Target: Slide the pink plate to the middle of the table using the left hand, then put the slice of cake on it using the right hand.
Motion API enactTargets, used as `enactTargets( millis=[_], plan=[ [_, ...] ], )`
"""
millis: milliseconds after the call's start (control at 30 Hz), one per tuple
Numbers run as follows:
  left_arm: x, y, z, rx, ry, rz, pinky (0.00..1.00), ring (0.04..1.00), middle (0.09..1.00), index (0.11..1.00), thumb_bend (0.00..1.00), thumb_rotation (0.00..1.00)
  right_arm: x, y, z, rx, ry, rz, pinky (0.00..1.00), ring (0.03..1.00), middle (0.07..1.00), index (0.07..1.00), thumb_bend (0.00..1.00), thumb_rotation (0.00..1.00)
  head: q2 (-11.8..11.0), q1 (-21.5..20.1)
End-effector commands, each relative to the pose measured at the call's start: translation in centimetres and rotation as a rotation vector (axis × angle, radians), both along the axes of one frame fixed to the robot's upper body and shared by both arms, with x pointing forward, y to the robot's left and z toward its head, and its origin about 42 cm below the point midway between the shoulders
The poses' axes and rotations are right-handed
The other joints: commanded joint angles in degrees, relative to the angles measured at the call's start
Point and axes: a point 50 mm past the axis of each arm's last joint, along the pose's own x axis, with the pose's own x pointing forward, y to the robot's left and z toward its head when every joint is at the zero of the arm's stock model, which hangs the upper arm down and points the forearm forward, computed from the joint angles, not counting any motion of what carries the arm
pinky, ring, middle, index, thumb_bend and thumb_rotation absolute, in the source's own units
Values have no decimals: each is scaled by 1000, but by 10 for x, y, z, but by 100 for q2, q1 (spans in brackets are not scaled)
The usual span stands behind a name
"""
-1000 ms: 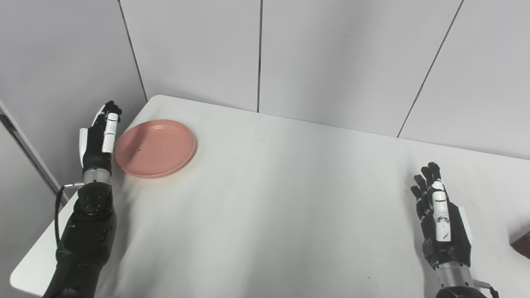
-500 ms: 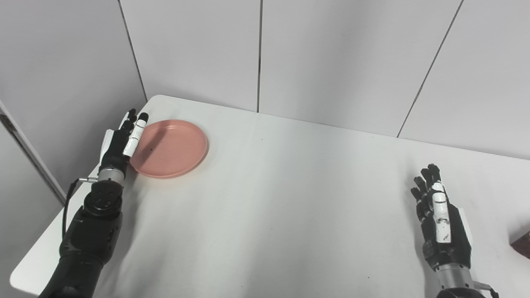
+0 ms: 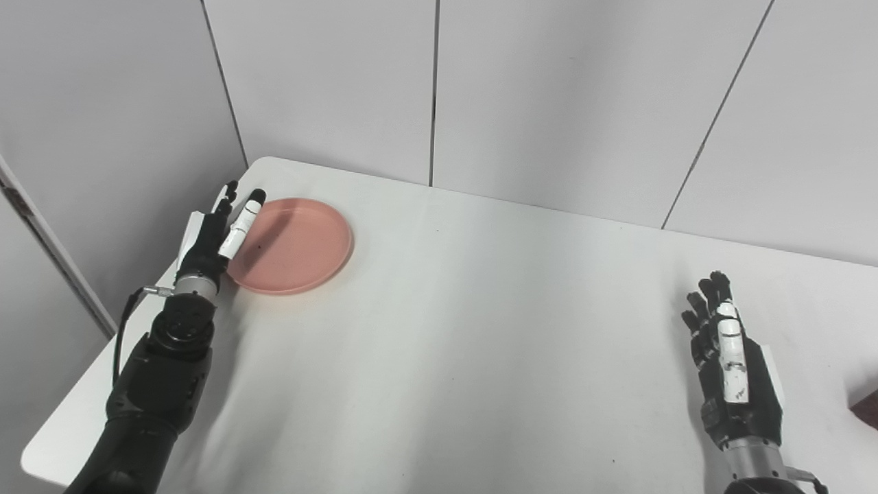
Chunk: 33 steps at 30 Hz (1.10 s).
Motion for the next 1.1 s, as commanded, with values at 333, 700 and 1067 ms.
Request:
enactTargets(
  millis=[333,700,1067],
  plan=[
    [17,-39,19,-452,-260,-307,990,945,936,939,937,1000,4,0,18,-6,-60,-6,1000,1000,1000,1000,386,909,20,-11],
    [24,-60,20,-607,-303,-423,931,921,913,911,954,1000,5,0,20,-4,-62,-3,1000,1000,1000,1000,374,918,38,-25],
    [34,-91,3,-618,-203,-520,953,927,925,922,947,1000,6,2,19,-3,-72,-8,1000,1000,1000,1000,383,904,57,-138]
  ],
)
